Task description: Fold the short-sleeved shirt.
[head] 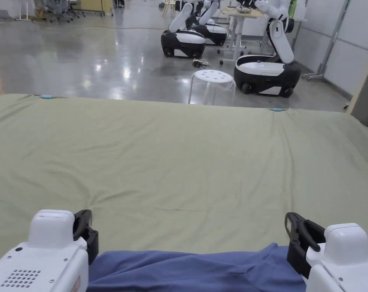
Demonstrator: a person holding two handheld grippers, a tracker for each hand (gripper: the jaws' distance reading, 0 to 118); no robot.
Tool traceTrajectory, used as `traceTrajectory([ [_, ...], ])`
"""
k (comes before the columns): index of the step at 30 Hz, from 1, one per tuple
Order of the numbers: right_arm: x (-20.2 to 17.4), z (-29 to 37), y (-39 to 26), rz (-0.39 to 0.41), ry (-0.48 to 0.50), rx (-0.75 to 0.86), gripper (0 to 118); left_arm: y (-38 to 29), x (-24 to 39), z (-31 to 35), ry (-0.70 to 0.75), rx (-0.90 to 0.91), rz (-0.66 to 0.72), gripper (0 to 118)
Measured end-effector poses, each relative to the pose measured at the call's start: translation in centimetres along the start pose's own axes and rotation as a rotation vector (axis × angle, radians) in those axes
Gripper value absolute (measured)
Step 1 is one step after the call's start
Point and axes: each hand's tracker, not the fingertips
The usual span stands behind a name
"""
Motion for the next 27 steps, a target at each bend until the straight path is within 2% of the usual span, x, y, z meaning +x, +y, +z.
traceTrajectory([
  [1,-0.1,0.0,0.1,0.001,0.004,-0.004,2,-0.1,-1.2,0.1,0.010,-0.009,0.009,7],
  [2,-0.1,0.1,0.3,0.003,0.007,-0.009,2,-0.2,-2.3,0.4,0.010,-0.017,0.017,24],
  [4,-0.4,0.2,0.5,0.008,0.017,-0.019,2,-0.4,-4.8,0.5,-0.005,-0.097,0.049,85],
  [7,-1.1,0.2,0.3,0.011,0.032,-0.044,2,-0.6,-8.9,0.7,-0.034,-0.210,0.140,87],
  [9,-1.8,0.0,0.1,0.005,0.045,-0.063,2,-1.3,-12.3,0.1,-0.144,-0.311,0.270,87],
  [12,-3.0,-0.4,-0.3,0.000,0.062,-0.091,2,-3.7,-18.6,-2.5,-0.345,-0.477,0.569,87],
  [14,-3.8,-0.9,-0.6,-0.002,0.070,-0.107,2,-5.7,-21.2,-4.8,-0.358,-0.649,0.766,87],
  [15,-4.1,-1.2,-0.7,-0.001,0.069,-0.116,2,-6.8,-22.2,-5.8,-0.395,-0.737,0.821,87],
  [16,-4.4,-1.4,-0.8,0.002,0.070,-0.124,2,-8.0,-22.9,-6.6,-0.481,-0.755,0.874,87],
  [17,-4.8,-1.7,-0.9,0.001,0.071,-0.132,2,-8.8,-23.1,-7.3,-0.553,-0.753,0.865,87],
  [19,-5.3,-2.4,-1.0,-0.006,0.076,-0.151,2,-9.6,-21.7,-8.9,-0.594,-0.752,0.861,87],
  [23,-6.2,-3.1,-0.8,-0.011,0.073,-0.170,2,-11.7,-21.0,-12.7,-0.794,-0.618,1.133,86],
  [25,-6.4,-3.3,-0.5,-0.016,0.075,-0.171,2,-12.1,-19.4,-14.4,-0.874,-0.592,1.147,86],
  [27,-6.6,-3.6,-0.3,-0.017,0.073,-0.175,2,-11.6,-17.4,-15.0,-0.903,-0.622,1.078,86],
])
